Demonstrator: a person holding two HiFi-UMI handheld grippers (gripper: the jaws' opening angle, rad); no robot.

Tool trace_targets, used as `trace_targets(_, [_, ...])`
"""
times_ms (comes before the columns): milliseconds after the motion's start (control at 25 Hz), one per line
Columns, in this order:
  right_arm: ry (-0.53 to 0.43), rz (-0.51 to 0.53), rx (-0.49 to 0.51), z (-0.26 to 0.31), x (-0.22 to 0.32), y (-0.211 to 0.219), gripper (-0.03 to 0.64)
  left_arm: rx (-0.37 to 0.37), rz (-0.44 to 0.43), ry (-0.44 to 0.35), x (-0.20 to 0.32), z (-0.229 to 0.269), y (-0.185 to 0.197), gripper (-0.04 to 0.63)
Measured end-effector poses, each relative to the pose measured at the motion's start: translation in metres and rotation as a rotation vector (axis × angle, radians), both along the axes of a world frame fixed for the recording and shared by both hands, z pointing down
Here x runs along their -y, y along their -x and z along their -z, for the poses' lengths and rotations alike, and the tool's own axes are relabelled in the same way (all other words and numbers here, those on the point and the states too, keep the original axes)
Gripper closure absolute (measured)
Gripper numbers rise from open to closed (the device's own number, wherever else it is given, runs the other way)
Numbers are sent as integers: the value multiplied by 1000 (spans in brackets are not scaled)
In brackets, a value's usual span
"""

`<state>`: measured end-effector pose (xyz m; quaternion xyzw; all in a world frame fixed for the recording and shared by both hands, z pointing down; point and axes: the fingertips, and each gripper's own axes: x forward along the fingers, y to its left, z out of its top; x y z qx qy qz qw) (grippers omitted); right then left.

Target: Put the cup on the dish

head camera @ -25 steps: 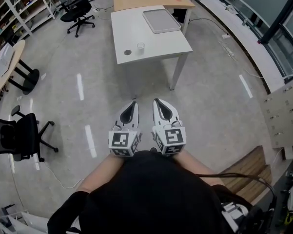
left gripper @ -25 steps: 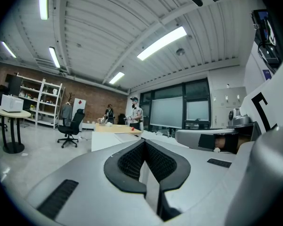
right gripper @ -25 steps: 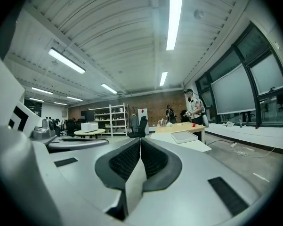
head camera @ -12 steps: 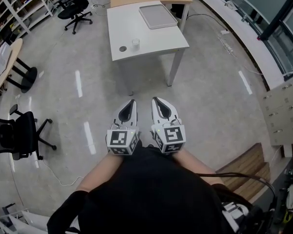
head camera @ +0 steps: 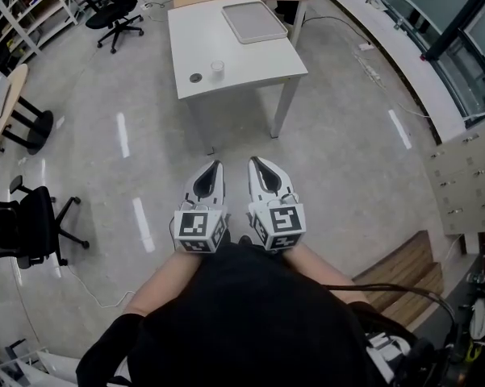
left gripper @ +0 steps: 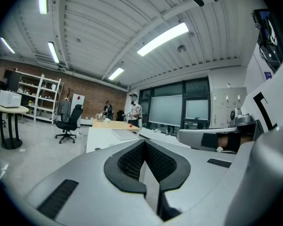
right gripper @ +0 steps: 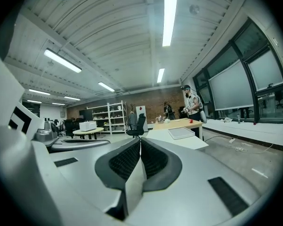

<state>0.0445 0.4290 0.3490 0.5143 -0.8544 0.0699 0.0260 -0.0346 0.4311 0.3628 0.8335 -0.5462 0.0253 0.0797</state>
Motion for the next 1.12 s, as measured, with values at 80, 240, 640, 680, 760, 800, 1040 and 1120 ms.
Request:
trace_targets(80, [5,6,-1,-5,-1,4,603,-5,7,16,-2,-7,5,589])
trace_targets(240, [18,4,-12,-13,3,8,603,-1,10,14,0,-13,9,589])
trace_targets(640, [53,-2,1,-24,12,17,603,13,-1,33,16,-20,15,589])
trace_targets(680, [56,-3,-1,-25,14,16,603,15,-4,37,19,-21,14,589])
trace_targets(760, [64,-10,3,-25,20,13,603,15,-11,41,26,-21,10,589])
trace_targets(800, [68,-8,5,-26,23,13,603,14,-13,41,30,-21,9,589])
trace_targets(1040, [96,-15,-17,-40,47,22,603,11,-36,65,53,-32,15,589])
trace_targets(1120, [96,-25,-25,-40,60,27,603,6,-53,71,66,-33,17,589])
